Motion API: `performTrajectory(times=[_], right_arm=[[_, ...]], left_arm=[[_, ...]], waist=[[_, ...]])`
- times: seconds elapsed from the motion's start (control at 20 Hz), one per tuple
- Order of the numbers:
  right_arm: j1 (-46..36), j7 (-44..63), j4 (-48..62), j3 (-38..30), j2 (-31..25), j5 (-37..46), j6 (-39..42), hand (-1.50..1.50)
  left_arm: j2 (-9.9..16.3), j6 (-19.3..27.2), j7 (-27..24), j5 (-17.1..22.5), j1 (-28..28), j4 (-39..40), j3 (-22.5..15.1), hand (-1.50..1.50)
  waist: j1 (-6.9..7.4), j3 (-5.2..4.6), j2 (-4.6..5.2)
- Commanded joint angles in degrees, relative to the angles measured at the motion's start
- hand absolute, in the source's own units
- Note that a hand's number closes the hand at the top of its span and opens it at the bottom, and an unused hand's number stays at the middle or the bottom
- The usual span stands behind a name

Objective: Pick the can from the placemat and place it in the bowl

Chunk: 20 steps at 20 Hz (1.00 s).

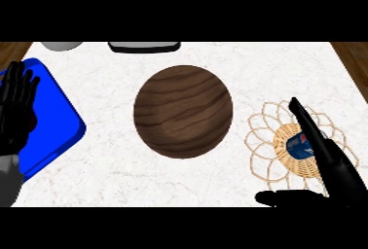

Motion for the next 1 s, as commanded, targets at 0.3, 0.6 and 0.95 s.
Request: performTrajectory(times=[0.3, 0.6, 0.95], right_arm=[[8.4, 23.5, -21.6, -14.6, -19.9, 1.2, 10.8, -1.5], [7.3, 33.2, -20.7, -17.8, -31.7, -3.6, 24.8, -1.5], [8.2, 34.9, -18.5, -24.1, -37.5, -11.9, 37.7, -1.5]], left_arm=[[0.7, -0.3, 2.8, 0.2, -0.6, -1.7, 1.3, 0.0], [-0.4, -2.0, 0.3, -0.2, -2.3, 2.2, 1.3, 0.0], [1.1, -2.5, 5.6, 0.0, -3.1, -2.2, 2.4, 0.0]], waist=[[-0.88, -0.12, -0.33], [0.13, -0.18, 0.25], [0.69, 0.03, 0.05]])
